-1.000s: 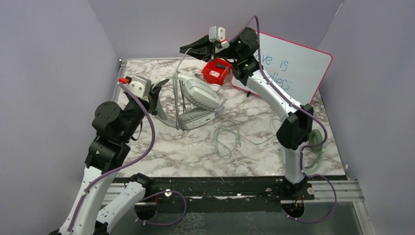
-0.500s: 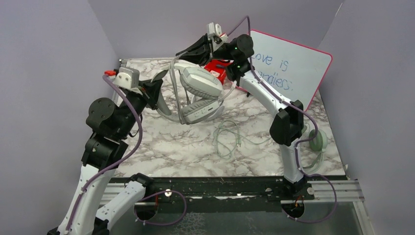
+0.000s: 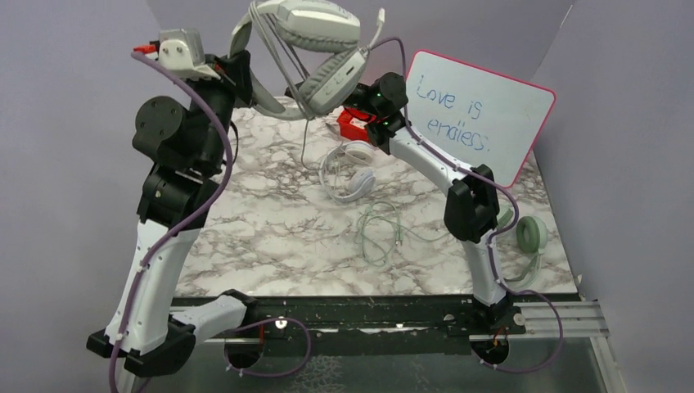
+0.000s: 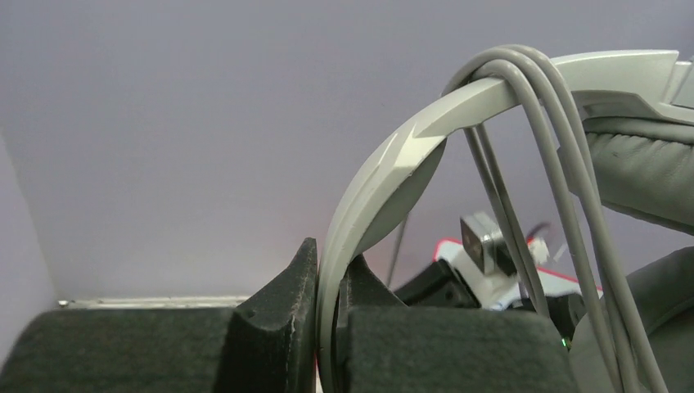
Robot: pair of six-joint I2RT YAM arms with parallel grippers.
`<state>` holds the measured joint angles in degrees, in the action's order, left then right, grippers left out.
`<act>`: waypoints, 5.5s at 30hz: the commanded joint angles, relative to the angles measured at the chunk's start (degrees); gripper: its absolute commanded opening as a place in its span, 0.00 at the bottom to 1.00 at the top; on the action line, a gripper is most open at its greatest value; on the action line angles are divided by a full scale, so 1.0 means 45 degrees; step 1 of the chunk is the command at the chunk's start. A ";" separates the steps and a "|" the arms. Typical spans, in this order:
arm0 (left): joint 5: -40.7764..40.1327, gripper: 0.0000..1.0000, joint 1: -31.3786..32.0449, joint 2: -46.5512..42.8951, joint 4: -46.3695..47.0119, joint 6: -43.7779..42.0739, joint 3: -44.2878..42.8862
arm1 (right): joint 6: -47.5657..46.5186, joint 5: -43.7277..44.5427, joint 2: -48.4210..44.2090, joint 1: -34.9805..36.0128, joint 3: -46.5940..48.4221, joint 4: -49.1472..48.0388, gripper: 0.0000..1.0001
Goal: Wrap the headphones
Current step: Wrap the headphones cable around the headphones.
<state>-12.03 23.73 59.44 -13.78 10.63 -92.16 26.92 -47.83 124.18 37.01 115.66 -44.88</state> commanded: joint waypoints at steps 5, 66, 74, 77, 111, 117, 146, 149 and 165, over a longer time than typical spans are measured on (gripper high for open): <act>-0.4654 0.00 0.0004 0.4143 -0.0760 -0.2574 -0.5961 | 0.0122 0.1624 0.0278 -0.0084 -0.0970 0.0428 0.00; -0.1570 0.00 -0.3080 0.4969 0.2535 0.2124 -0.7905 | -0.1650 0.5333 0.1598 0.0693 -0.0949 -0.0095 0.10; -0.0746 0.00 -0.3085 0.4524 0.2093 0.1505 -0.9680 | -0.2061 0.6788 0.2135 0.0819 -0.1534 -0.0611 0.07; -0.0963 0.00 -0.3085 0.4339 0.1929 0.0959 -0.9922 | -0.2175 0.6941 0.2439 0.0818 -0.1142 -0.0124 0.00; -0.3255 0.00 -0.2890 0.3214 -0.1506 -0.1515 -0.9419 | 0.2222 0.1764 -0.3415 0.1891 -0.8008 -0.0637 0.00; -0.3131 0.00 -0.2851 0.3493 -0.2663 -0.1719 -0.9532 | 0.1058 0.1167 -0.6256 0.0913 -1.1580 0.1179 0.00; -0.5156 0.00 -0.2836 0.4990 -0.0730 -0.4098 0.0360 | -0.7016 0.0142 -1.3018 0.1071 -0.7550 1.3694 0.00; -0.4822 0.00 -0.2478 0.4241 -0.1049 -0.3621 0.1943 | -0.8807 0.2440 -1.2476 0.1076 -0.5518 1.6273 0.00; -0.2492 0.00 0.1701 0.2499 -0.3175 -0.4946 0.3627 | -1.5049 0.4776 -1.1290 0.1081 -0.2784 1.8658 0.00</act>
<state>-26.13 29.41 73.06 -27.05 -5.93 -76.73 -29.54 -31.22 73.63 41.58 100.92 37.58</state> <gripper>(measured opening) 0.069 0.036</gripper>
